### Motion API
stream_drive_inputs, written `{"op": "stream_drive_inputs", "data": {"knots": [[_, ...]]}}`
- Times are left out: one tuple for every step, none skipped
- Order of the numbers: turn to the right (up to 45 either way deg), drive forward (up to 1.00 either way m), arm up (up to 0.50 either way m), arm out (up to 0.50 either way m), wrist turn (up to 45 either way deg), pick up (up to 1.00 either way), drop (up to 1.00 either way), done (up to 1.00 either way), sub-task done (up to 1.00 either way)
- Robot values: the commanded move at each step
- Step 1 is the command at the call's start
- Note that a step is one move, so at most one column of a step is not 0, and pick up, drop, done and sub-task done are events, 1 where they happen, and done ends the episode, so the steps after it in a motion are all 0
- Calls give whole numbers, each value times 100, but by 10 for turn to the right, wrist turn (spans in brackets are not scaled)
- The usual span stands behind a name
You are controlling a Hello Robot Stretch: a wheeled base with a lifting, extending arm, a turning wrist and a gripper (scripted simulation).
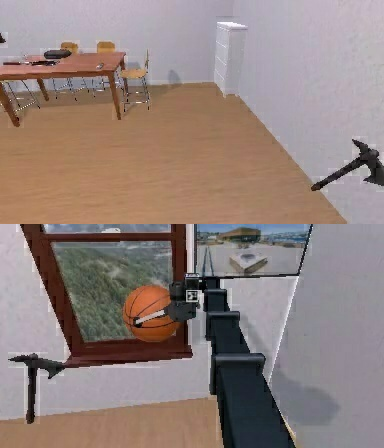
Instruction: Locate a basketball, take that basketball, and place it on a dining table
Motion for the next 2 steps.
{"op": "stream_drive_inputs", "data": {"knots": [[450,0,0,0,0,0,0,0,0],[210,0,0,0,0,0,0,0,0]]}}
